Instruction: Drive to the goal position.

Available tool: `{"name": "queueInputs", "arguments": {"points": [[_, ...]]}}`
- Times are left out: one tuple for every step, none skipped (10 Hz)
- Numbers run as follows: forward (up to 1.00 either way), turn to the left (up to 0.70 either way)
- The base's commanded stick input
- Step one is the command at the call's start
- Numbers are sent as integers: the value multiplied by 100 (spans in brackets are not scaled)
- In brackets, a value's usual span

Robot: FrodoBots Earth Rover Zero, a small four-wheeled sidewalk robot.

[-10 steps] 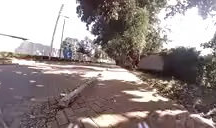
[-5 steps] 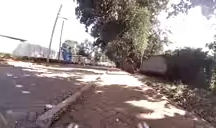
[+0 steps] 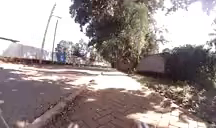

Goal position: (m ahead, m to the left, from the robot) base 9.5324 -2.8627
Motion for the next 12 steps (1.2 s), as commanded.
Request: {"name": "queueInputs", "arguments": {"points": [[100, 0], [100, 0], [100, 0], [100, 0], [100, 0], [100, 0], [100, 0], [100, 0], [100, 0], [100, 0], [100, 0], [100, -8]]}}
